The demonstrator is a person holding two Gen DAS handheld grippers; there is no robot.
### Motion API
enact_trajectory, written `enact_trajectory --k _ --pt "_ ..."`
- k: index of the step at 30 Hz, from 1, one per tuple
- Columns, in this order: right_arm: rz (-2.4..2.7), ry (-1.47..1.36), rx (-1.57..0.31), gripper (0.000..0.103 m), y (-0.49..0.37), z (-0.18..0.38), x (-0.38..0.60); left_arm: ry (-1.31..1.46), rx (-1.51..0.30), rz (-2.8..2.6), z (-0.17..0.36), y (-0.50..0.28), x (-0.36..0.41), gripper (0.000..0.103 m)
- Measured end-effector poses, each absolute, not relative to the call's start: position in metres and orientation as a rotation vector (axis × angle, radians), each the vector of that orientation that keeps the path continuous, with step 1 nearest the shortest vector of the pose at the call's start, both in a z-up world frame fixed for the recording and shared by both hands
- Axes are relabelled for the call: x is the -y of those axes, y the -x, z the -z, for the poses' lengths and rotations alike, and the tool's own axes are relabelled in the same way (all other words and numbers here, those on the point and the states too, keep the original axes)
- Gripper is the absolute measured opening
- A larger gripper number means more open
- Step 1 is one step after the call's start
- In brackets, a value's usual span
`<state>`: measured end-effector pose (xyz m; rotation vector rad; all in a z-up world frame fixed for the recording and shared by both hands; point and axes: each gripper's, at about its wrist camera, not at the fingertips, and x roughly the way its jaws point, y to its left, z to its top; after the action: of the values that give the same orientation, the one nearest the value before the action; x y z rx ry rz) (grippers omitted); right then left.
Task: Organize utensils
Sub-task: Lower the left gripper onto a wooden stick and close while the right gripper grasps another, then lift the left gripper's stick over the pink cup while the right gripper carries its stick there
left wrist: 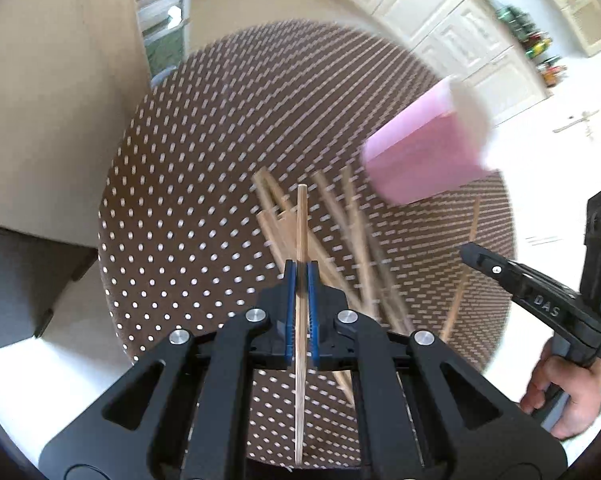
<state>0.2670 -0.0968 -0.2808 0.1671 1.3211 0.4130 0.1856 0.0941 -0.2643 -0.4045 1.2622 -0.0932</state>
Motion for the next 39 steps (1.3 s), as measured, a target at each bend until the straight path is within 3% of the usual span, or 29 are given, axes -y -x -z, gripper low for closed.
enact_trajectory --k 25,32,39 --pt "-0.471 -0.042 -0.761 0.004 -0.245 0.068 0.114 0.278 -0.808 0.381 0.067 -0.188 -0.052 0.006" --pt "-0.447 0.01 -0.661 0.004 -0.26 0.048 0.115 0.219 -0.687 0.352 0.034 -0.215 -0.039 0.005" --pt "-0.454 0.031 -0.69 0.004 -0.278 0.072 0.108 0.179 -0.721 0.308 0.065 -0.243 -0.021 0.006"
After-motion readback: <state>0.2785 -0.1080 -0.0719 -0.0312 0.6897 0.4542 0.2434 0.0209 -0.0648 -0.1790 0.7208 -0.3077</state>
